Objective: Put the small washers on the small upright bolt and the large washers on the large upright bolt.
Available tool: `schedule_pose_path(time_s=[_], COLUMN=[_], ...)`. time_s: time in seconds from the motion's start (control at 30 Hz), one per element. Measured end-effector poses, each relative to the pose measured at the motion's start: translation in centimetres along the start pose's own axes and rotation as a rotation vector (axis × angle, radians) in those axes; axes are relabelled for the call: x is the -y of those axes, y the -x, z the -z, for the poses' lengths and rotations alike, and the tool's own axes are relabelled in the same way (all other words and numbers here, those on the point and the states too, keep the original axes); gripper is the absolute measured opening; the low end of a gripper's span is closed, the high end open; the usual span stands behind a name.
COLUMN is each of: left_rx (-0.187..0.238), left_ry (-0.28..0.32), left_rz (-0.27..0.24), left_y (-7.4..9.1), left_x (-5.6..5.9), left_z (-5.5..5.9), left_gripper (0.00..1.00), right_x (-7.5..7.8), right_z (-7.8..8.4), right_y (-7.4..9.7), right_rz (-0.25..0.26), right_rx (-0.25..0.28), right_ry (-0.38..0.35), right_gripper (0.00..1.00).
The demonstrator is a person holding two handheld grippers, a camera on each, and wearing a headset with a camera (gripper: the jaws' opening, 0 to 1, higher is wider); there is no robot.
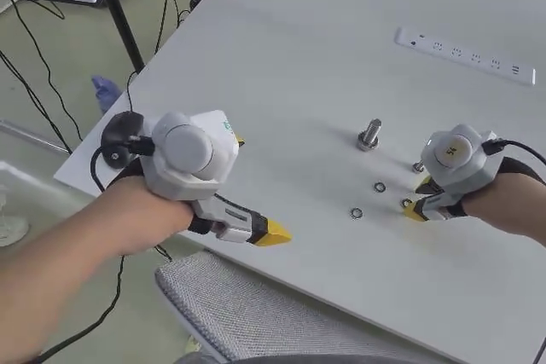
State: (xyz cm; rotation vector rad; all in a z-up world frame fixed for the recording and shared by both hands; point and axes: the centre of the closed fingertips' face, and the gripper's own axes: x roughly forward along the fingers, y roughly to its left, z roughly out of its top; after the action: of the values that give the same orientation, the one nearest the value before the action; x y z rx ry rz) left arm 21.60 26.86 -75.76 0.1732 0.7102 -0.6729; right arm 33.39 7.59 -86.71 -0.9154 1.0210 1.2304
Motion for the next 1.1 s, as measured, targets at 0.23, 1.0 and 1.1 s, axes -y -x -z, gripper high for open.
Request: schedule_pose_path(time_s=[0.23, 1.0, 1.1], left_rx=[-0.007, -0.018, -0.017], left_ry=[0.003, 0.009, 0.014], left_rz=[0.008, 0.027, 0.032], left_y=[-0.18, -0.65, -0.66], left_x=[0.12, 0.73, 0.95], left_z=[0.23, 0.97, 0.98], left_gripper=[0.93, 0.88, 0.87], right_x=[0.31, -0.27, -0.29], right_z=[-0.01, -0.15, -0.12], right_y=[-0.01, -0.29, -0.29], right_rz=[0.003, -0.007, -0.007], right_rx=[0.004, -0.205, -0.219], right_ry=[-0.013, 0.099, 0.14], right_gripper=[0.27, 0.15, 0.15])
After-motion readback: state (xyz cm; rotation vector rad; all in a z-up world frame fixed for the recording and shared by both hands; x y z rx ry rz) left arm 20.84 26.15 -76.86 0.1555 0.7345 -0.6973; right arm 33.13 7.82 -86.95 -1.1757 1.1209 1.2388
